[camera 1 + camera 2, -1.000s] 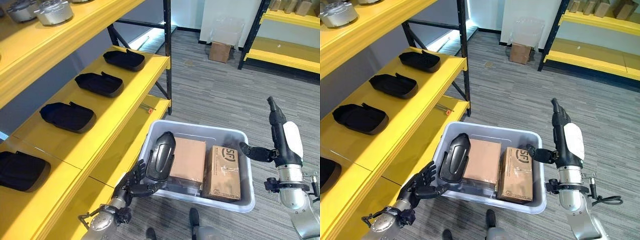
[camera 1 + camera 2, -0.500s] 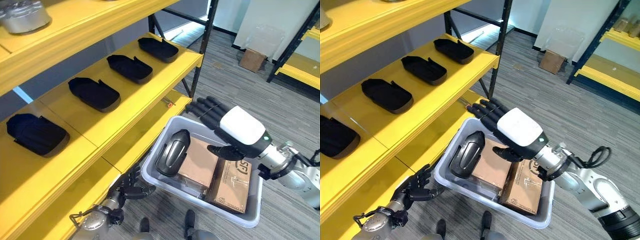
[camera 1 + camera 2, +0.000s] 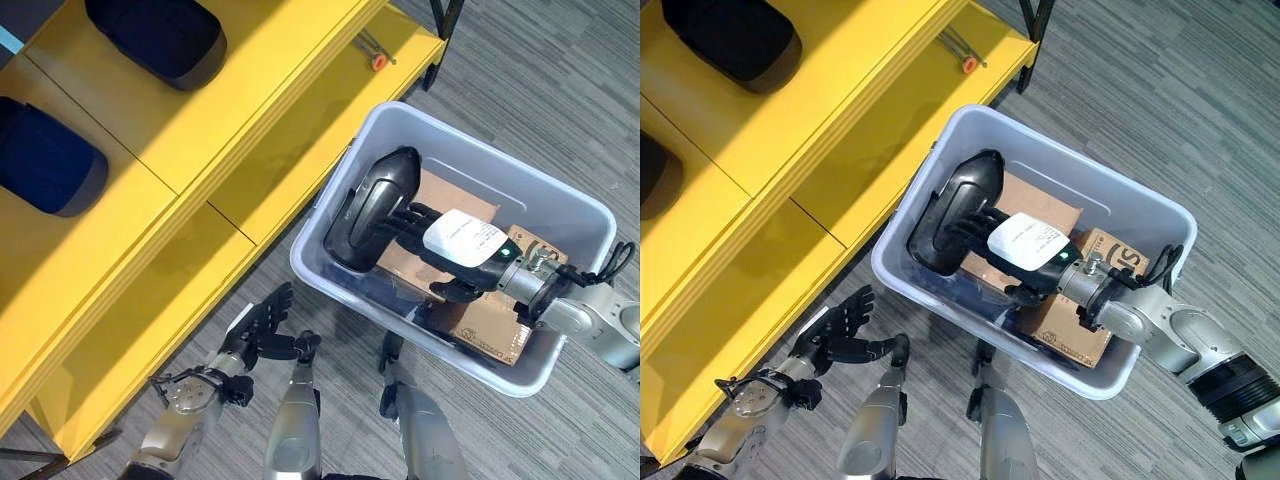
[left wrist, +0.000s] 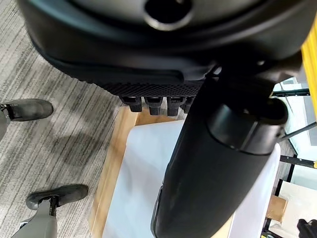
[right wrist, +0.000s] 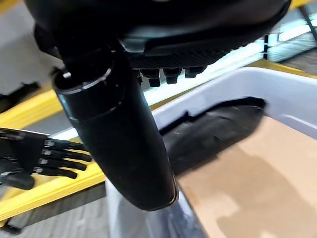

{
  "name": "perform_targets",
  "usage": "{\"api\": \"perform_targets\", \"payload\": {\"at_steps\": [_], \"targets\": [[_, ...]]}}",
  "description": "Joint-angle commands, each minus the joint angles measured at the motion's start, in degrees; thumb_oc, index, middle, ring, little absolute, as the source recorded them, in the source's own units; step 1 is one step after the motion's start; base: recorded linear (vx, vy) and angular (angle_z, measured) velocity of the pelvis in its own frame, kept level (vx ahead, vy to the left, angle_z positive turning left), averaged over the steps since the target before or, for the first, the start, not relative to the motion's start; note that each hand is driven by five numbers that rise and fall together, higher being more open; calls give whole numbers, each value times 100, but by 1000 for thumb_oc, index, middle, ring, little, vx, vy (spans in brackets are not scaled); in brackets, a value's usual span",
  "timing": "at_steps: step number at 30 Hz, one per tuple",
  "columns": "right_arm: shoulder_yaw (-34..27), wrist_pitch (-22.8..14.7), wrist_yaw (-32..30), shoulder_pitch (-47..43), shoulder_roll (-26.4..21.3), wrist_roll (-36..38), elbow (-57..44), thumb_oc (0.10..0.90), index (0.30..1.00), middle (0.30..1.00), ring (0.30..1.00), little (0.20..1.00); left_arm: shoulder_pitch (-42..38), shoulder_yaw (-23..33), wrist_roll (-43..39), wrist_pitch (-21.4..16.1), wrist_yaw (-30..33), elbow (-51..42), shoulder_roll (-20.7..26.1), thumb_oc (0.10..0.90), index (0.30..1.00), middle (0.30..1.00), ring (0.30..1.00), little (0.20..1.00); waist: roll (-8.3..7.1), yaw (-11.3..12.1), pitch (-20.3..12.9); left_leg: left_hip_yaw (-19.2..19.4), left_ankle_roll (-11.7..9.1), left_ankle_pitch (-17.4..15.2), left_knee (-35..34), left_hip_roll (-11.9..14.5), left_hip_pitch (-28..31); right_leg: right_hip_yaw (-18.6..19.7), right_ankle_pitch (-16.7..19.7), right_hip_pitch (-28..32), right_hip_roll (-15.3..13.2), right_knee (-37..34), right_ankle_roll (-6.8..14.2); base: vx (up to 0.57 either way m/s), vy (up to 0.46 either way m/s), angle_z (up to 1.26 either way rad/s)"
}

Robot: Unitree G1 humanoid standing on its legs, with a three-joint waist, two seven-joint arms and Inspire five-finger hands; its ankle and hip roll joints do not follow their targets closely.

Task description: Move parts from the plastic box to the shelf.

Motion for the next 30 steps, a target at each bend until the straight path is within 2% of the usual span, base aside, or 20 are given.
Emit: {"api": "perform_targets", "payload": {"at_steps": [1,6,10,14,19,25,30], "targets": [[-339,-220,-524,-391,-220,3,-753,900,1000,1000,1000,1000,174,104,-115,-500,-156,-501,271,900,1000,1000,1000,1000,6,-95,-220,74,231,329,-208,18,-28,143,-1503,323,-238,1465,268,0,0,0],[-174,-121,-632,-572,-177,-316,-445,900,1000,1000,1000,1000,149,63,-195,-525,-139,-471,291,900,1000,1000,1000,1000,95,-117,-159,122,220,351,-192,21,-94,176,-1548,246,-242,1531,238,-16,-5,0],[-22,-144,-1097,-779,-166,-1003,-115,900,1000,1000,1000,1000,107,38,-173,-496,-162,-482,290,900,1000,1000,1000,1000,157,-90,-105,125,213,379,-148,24,-177,159,-1600,188,-247,1633,213,-19,-12,0],[135,-38,-1595,-1083,-172,-1315,115,900,1000,1000,1000,1000,115,8,-199,-462,-179,-519,297,900,1000,1000,1000,1000,206,-41,-84,109,209,386,-103,19,-249,138,-1654,142,-260,1727,195,0,-8,0],[150,23,-1676,-1279,-87,-1509,116,900,1000,1000,1000,1000,168,-6,-133,-437,-249,-543,280,900,1000,1000,1000,1000,261,10,-84,83,201,392,-78,4,-342,115,-1720,54,-268,1845,180,0,0,0],[418,233,-2035,-1533,106,-2208,416,900,1000,1000,1000,1000,180,-26,-68,-424,-353,-526,293,900,1000,1000,1000,1000,350,116,-84,35,221,410,-25,-29,-507,71,-1805,-126,-293,2059,150,-1,-35,2],[670,430,-2309,-1869,282,-2248,724,900,1000,1000,1000,1000,221,-45,62,-428,-453,-599,305,900,1000,1000,1000,1000,449,200,-84,-26,226,434,18,-50,-631,40,-1882,-263,-314,2239,115,6,-37,5]]}}
